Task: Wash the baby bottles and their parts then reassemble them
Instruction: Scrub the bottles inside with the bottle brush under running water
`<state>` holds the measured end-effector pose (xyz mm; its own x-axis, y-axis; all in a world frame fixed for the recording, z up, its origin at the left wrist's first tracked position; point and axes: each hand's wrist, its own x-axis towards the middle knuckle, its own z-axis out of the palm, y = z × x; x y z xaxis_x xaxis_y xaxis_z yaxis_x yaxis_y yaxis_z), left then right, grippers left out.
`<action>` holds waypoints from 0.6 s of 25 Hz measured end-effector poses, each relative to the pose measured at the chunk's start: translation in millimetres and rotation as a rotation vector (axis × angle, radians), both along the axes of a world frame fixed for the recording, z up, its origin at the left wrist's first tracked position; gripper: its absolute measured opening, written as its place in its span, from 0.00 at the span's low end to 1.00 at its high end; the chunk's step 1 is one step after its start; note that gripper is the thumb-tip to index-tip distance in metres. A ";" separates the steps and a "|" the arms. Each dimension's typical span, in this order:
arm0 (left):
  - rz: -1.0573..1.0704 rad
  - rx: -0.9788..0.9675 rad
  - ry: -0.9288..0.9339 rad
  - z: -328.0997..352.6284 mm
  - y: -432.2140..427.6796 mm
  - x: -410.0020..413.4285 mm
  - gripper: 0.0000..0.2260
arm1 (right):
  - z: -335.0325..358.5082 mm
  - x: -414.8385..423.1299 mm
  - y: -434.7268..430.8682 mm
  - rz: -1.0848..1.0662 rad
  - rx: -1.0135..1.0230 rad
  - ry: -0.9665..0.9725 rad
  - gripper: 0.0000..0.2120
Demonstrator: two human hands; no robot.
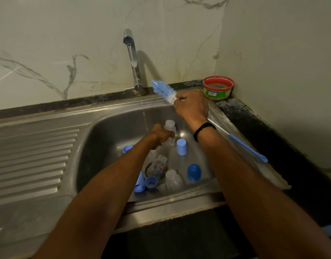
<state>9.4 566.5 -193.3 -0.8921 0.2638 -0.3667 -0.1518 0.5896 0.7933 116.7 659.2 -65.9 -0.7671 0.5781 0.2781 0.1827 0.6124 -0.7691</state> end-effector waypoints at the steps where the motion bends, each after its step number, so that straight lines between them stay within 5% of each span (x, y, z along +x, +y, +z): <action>1: -0.001 0.019 0.003 -2.3 3.2 1.0 0.27 | 0.3 -0.4 0.6 0.003 0.003 -0.002 0.08; 15: 0.076 0.259 0.178 -14.1 1.8 -0.2 0.33 | -3.4 -4.0 -4.1 -0.005 0.049 -0.024 0.11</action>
<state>9.2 568.3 -207.5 -0.9571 0.2578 -0.1321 -0.0328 0.3565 0.9337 112.7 655.1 -69.2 -0.7711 0.5682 0.2872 0.2043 0.6480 -0.7337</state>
